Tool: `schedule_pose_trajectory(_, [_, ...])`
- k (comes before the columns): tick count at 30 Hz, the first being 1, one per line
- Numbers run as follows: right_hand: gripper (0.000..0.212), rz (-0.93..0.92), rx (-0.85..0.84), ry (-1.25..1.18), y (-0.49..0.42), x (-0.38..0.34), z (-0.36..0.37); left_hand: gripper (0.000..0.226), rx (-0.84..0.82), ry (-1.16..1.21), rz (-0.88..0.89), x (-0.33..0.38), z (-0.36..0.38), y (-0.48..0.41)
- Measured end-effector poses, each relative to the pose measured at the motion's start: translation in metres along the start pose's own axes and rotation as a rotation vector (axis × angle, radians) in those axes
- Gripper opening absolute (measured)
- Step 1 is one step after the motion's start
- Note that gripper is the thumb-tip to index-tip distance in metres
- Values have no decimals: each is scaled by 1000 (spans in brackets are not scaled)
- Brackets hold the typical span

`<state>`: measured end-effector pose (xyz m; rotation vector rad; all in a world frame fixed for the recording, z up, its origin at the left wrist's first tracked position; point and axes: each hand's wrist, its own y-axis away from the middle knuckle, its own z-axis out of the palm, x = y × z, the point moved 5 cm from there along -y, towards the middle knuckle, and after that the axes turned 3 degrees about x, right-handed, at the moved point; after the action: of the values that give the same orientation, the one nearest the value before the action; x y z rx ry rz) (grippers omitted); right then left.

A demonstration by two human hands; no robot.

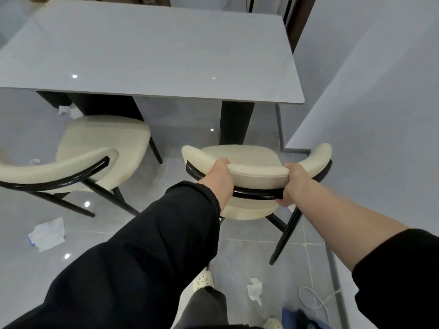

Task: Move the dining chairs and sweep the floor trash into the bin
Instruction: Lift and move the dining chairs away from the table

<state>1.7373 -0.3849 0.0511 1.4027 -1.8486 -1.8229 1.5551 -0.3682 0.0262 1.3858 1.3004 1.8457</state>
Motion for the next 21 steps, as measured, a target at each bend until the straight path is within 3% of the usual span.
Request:
schedule_pose_trajectory(1, [70, -2, -6, -5, 2, 1, 10, 43, -18, 31, 30, 14, -4, -1])
schedule_pose_trajectory(3, [71, 4, -36, 3, 9, 6, 37, 30, 135, 105, 49, 29, -29, 2])
schedule_pose_trajectory(11, [77, 31, -124, 11, 15, 22, 116, 41, 225, 211, -45, 80, -76, -39])
schedule_pose_trajectory(14, [80, 50, -158, 0, 17, 27, 135, 29, 222, 231, -2, 92, -83, -52])
schedule_pose_trajectory(18, [85, 94, -167, 11, 8, 38, 136, 29, 160, 231, -12, 82, -90, -65])
schedule_pose_trajectory(21, [67, 140, -297, -53, -5, 49, 128, 34, 119, 201, -26, 71, -95, -74])
